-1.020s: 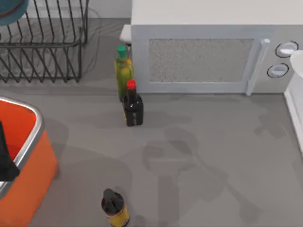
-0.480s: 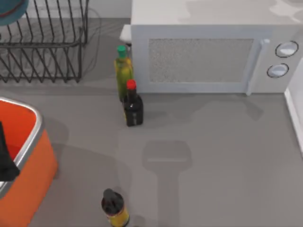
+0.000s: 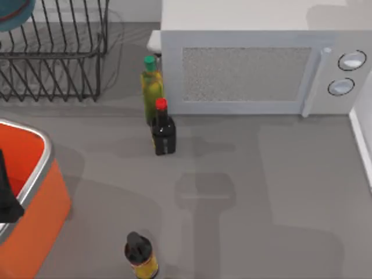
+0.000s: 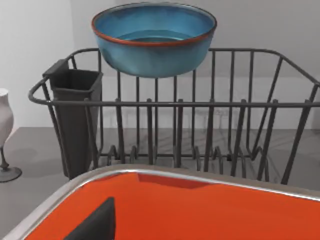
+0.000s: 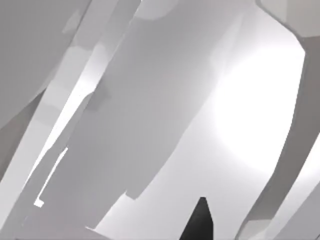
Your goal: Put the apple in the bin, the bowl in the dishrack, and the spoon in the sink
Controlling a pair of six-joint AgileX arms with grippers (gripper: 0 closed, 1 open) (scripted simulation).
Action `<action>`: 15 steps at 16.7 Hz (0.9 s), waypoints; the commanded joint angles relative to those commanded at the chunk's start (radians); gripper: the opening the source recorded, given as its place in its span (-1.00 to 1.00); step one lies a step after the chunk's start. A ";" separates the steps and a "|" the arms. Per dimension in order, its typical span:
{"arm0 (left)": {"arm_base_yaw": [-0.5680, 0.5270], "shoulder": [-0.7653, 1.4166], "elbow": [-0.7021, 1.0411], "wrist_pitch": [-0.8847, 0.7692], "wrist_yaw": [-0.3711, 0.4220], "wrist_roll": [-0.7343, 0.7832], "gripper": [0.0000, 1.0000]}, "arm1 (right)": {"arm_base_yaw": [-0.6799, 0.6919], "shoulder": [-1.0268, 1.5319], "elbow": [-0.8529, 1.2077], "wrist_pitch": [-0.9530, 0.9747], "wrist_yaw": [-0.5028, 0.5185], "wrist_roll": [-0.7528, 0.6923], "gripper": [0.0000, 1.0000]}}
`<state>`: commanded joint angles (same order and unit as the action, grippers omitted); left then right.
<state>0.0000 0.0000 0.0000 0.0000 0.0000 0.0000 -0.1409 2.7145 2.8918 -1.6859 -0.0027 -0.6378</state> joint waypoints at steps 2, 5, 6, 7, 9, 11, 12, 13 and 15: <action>0.000 0.000 0.000 0.000 0.000 0.000 1.00 | -0.005 0.027 0.011 -0.017 -0.001 -0.008 -1.00; 0.000 0.000 0.000 0.000 0.000 0.000 1.00 | -0.005 0.027 0.011 -0.017 -0.001 -0.008 -1.00; 0.000 0.000 0.000 0.000 0.000 0.000 1.00 | -0.005 0.027 0.011 -0.017 -0.001 -0.008 -1.00; 0.000 0.000 0.000 0.000 0.000 0.000 1.00 | 0.000 0.028 0.011 -0.015 -0.001 -0.006 -1.00; 0.000 0.000 0.000 0.000 0.000 0.000 1.00 | 0.001 0.020 -0.005 0.000 -0.001 -0.007 -1.00; 0.000 0.000 0.000 0.000 0.000 0.000 1.00 | 0.001 -0.003 -0.063 0.045 -0.002 -0.007 -1.00; 0.000 0.000 0.000 0.000 0.000 0.000 1.00 | -0.001 -0.017 -0.107 0.075 -0.003 -0.006 -1.00; 0.000 0.000 0.000 0.000 0.000 0.000 1.00 | -0.002 -0.033 -0.163 0.108 -0.003 -0.005 -1.00; 0.000 0.000 0.000 0.000 0.000 0.000 1.00 | -0.004 -0.063 -0.284 0.177 -0.003 -0.006 -1.00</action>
<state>0.0000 0.0000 0.0000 0.0000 0.0000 0.0000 -0.1448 2.6510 2.6075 -1.5090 -0.0059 -0.6434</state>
